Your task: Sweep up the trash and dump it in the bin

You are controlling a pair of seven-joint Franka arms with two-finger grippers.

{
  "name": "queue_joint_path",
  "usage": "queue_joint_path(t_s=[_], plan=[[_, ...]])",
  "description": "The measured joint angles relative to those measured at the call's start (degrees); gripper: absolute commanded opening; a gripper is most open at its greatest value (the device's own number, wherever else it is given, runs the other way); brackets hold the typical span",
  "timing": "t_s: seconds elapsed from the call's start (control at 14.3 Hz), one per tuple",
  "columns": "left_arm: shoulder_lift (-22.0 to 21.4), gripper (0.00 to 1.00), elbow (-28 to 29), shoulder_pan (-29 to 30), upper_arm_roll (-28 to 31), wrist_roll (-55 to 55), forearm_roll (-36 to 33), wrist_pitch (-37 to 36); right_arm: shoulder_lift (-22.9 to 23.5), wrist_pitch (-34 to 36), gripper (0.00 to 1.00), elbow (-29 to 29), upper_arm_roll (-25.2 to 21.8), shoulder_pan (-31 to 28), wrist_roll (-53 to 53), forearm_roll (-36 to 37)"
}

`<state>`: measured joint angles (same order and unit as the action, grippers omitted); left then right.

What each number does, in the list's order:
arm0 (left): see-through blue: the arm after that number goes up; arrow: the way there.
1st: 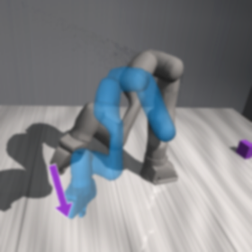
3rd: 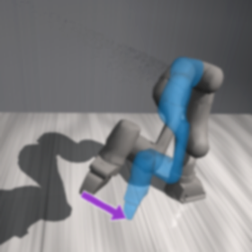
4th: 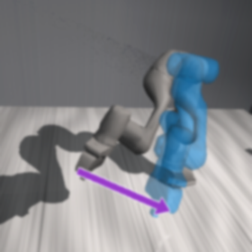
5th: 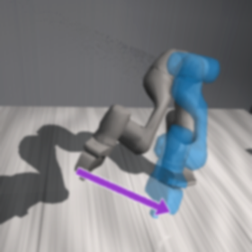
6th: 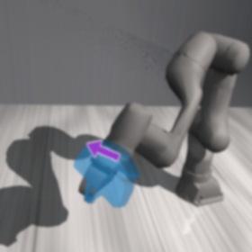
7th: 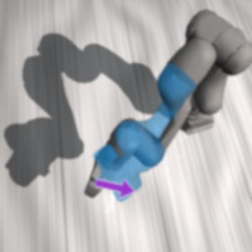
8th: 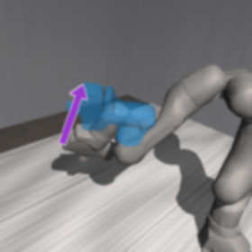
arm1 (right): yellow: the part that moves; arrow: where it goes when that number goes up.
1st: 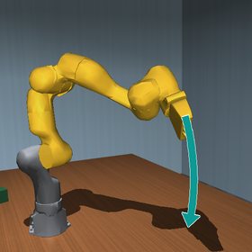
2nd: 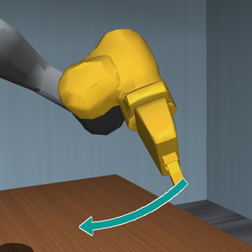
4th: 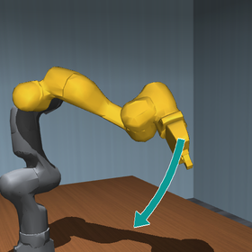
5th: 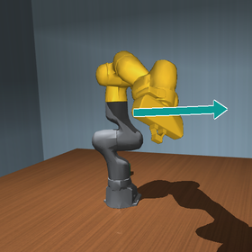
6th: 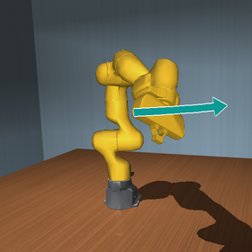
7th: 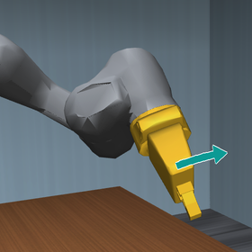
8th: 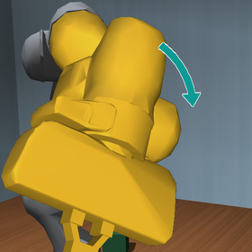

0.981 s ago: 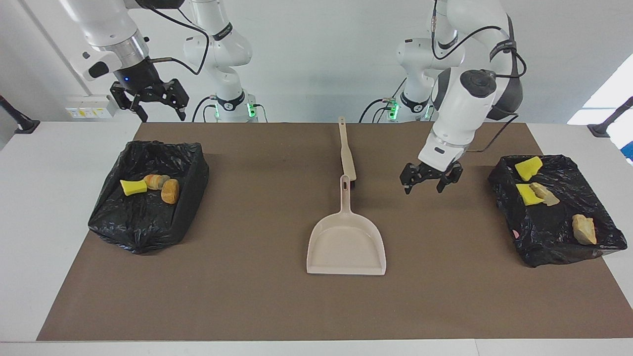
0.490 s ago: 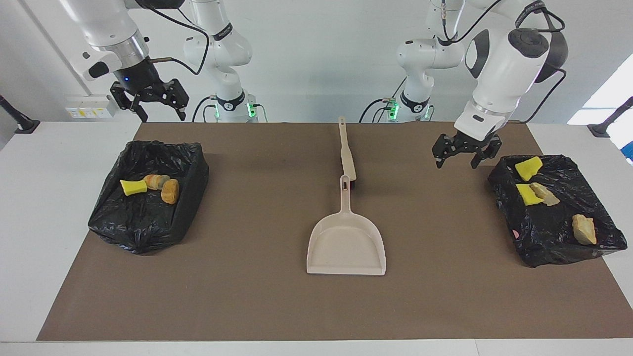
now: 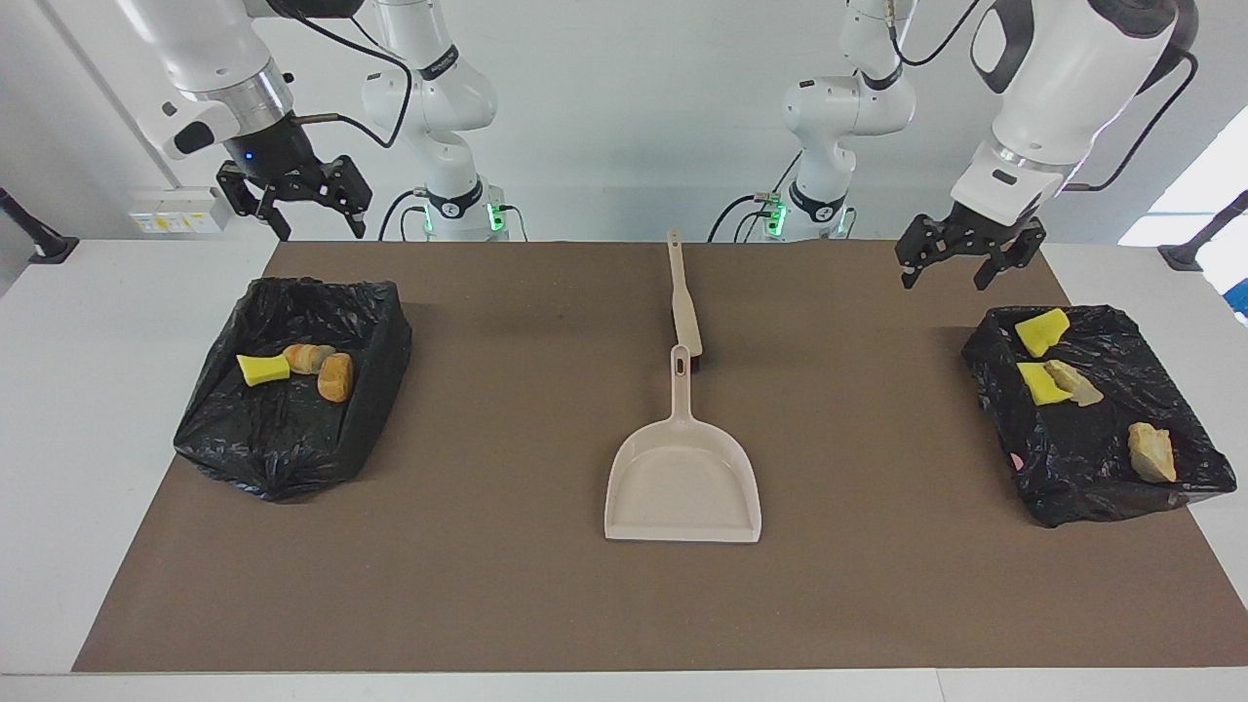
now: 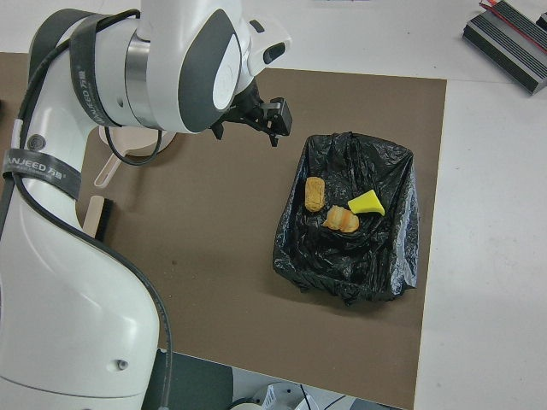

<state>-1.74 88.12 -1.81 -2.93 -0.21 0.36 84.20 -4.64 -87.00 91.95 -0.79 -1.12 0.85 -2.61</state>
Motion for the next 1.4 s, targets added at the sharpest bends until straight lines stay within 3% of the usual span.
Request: queue_joint_path(t_s=[0.35,0.77,1.4], plan=[[-3.71,1.00,-0.18,-0.01,-0.27,0.01,0.02,-1.95,0.00,0.00,1.00,0.00,0.05,0.02,0.09,0.48],[-3.60,1.00,0.84,0.07,-0.07,0.07,0.02,3.24,0.00,0.00,1.00,0.00,0.06,0.01,0.12,0.73],[-3.60,1.00,1.06,0.84,-0.03,0.07,0.02,3.86,0.00,0.00,1.00,0.00,0.06,0.01,0.12,0.73]])
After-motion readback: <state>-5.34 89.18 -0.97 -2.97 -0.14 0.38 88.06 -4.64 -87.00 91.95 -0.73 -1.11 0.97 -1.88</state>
